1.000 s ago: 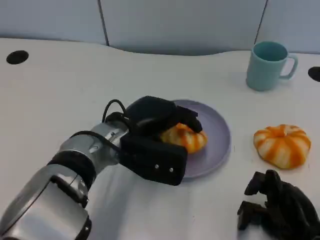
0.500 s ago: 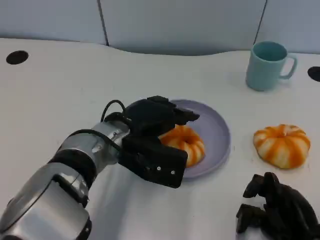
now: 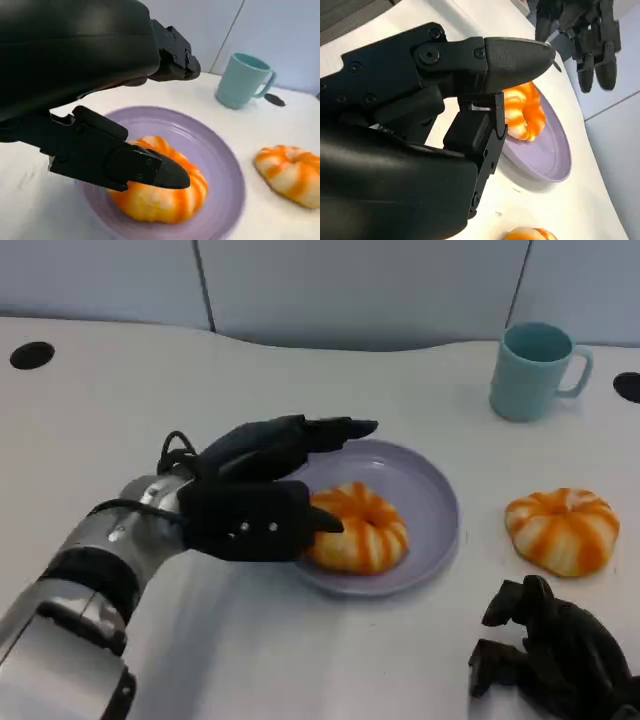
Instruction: Grasp the bread from the table and place it into the plate.
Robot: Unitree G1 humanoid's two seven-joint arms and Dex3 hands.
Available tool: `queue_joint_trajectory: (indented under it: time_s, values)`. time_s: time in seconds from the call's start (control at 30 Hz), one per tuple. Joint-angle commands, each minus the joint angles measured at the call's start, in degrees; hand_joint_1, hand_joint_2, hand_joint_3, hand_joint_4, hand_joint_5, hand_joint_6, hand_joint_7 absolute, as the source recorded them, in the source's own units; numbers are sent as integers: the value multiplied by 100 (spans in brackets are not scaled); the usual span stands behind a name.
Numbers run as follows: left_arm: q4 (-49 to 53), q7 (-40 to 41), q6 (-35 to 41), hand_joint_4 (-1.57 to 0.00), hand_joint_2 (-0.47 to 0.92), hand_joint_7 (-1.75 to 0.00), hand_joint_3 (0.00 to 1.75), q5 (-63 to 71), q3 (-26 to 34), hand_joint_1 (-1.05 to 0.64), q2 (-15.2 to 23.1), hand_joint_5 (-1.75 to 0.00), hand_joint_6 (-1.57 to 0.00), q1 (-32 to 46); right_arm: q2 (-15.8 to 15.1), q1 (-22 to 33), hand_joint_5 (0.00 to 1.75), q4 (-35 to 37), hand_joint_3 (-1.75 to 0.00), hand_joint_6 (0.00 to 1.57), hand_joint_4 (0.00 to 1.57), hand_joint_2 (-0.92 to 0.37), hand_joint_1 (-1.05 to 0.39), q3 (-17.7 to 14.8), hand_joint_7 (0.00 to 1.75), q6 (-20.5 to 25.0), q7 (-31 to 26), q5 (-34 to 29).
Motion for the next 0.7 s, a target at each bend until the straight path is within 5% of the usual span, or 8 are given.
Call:
queue_joint_trajectory:
  time_s: [0.03,0.27,0.53,0.7]
  values:
    - [-470,-1028,-308,-4,92,-2,17,-1481,993,-60,16,-27,-19,750,-151,11,117,193,-41,113,124,-92,-46,-100,110,61,46,10]
    - [-1759,-2577,260,-17,92,-5,20,-3614,2096,-63,-397,-36,-27,1867,-205,-50,116,334,-43,112,127,-92,-46,-130,111,-76,163,-38]
    - [-3362,-3216,1601,-30,92,-6,27,-4621,2480,-64,-464,-47,-34,2773,-220,-86,115,437,-45,114,128,-92,-46,-140,109,-193,256,-52]
    - [-5522,-2601,4385,-50,92,-12,20,-6466,2955,-48,-789,-62,-54,4086,-185,-70,114,330,-41,117,128,-92,-47,-105,107,-126,133,-93]
